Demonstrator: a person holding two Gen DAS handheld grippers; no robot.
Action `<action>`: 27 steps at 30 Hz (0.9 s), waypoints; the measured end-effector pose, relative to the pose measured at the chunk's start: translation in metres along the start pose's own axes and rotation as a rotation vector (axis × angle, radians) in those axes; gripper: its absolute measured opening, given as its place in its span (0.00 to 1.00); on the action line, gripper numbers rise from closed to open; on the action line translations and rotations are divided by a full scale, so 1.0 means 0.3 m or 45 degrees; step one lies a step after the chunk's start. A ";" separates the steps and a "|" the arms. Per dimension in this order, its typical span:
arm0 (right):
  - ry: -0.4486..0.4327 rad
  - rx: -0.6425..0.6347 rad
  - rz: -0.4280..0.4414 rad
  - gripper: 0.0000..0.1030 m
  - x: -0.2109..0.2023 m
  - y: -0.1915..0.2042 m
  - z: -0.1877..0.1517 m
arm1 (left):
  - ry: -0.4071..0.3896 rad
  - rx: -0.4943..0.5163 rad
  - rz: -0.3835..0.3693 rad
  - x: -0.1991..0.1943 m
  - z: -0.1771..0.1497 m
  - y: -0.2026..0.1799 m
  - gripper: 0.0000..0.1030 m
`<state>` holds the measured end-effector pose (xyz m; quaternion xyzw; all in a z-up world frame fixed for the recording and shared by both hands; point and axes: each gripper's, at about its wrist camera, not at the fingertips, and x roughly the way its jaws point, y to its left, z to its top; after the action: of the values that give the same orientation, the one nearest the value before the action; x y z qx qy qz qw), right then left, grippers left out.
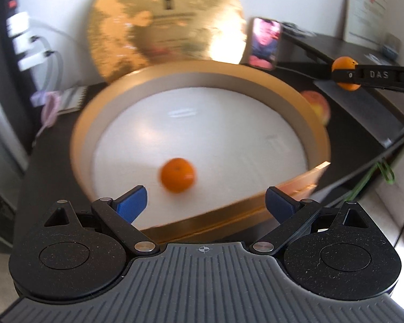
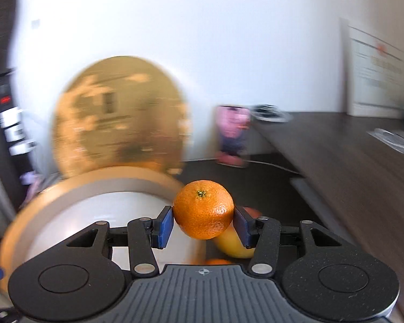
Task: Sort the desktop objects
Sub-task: 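Lower the second orange onto the foam and release it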
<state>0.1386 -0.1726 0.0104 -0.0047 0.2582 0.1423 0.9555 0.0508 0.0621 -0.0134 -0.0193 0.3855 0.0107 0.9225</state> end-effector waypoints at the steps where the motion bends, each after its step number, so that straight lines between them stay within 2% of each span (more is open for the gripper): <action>1: 0.029 -0.026 0.044 0.48 0.013 0.037 0.000 | -0.005 -0.019 0.013 -0.006 -0.004 0.021 0.95; 8: 0.357 -0.208 0.248 0.47 0.203 0.286 -0.111 | 0.003 -0.107 0.075 -0.034 -0.054 0.128 0.95; 14: 0.533 -0.248 0.237 0.47 0.297 0.361 -0.161 | 0.008 -0.143 0.084 -0.044 -0.081 0.170 0.95; 23: 0.584 -0.226 0.251 0.49 0.321 0.359 -0.187 | 0.014 -0.137 0.061 -0.044 -0.083 0.165 0.95; 24: 0.579 -0.222 0.246 0.53 0.320 0.356 -0.184 | 0.015 -0.136 0.061 -0.044 -0.083 0.162 0.95; 27: 0.536 -0.202 0.247 0.57 0.295 0.339 -0.154 | 0.012 -0.124 0.067 -0.049 -0.079 0.150 0.95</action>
<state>0.1611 -0.0551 -0.0670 -0.0845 0.4388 0.2492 0.8592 0.0220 0.1060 -0.0208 -0.0541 0.3893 0.0535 0.9180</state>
